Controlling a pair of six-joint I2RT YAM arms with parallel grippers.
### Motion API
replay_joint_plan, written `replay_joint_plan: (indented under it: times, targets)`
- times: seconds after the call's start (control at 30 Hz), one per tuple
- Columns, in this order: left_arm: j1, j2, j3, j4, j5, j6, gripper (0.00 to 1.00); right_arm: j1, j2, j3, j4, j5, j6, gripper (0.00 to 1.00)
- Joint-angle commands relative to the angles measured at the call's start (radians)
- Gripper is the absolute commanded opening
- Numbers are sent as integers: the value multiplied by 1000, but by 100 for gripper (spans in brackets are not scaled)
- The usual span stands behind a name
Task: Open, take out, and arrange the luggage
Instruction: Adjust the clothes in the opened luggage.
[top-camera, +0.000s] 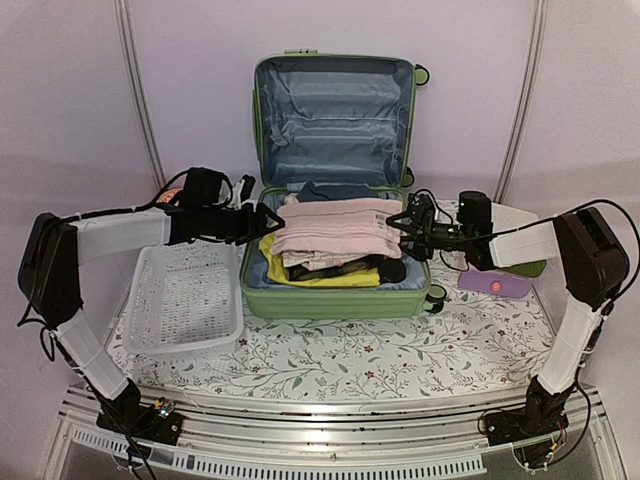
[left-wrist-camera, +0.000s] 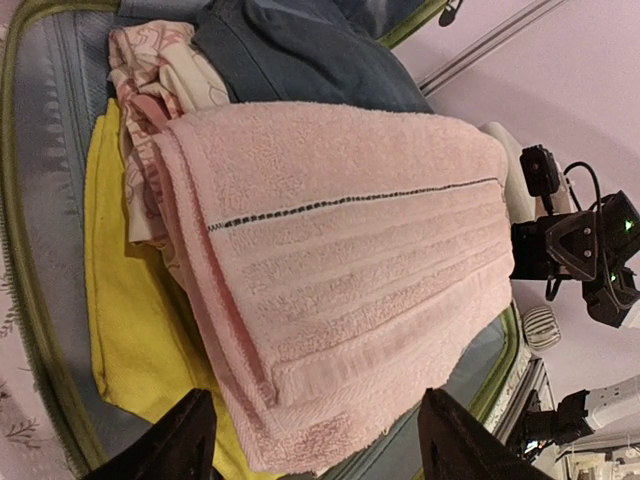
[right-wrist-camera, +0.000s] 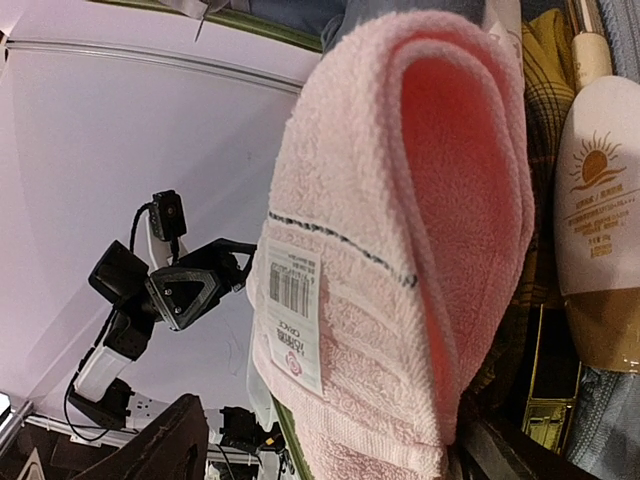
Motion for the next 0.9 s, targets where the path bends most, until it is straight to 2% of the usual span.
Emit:
replay_joint_plan:
  times: [0.0, 0.23, 0.6, 0.87]
  targets:
    - [-8, -43, -4, -17, -11, 25, 72, -2, 29, -30, -39, 39, 9, 84]
    - [-9, -51, -3, -22, -13, 29, 72, -20, -29, -57, -135, 122, -65, 84]
    - [-8, -46, 3, -20, -12, 26, 71, -31, 29, -37, -176, 90, -95, 80]
    - [-9, -44, 17, -32, -20, 31, 71, -2, 6, 19, -360, 216, -160, 81]
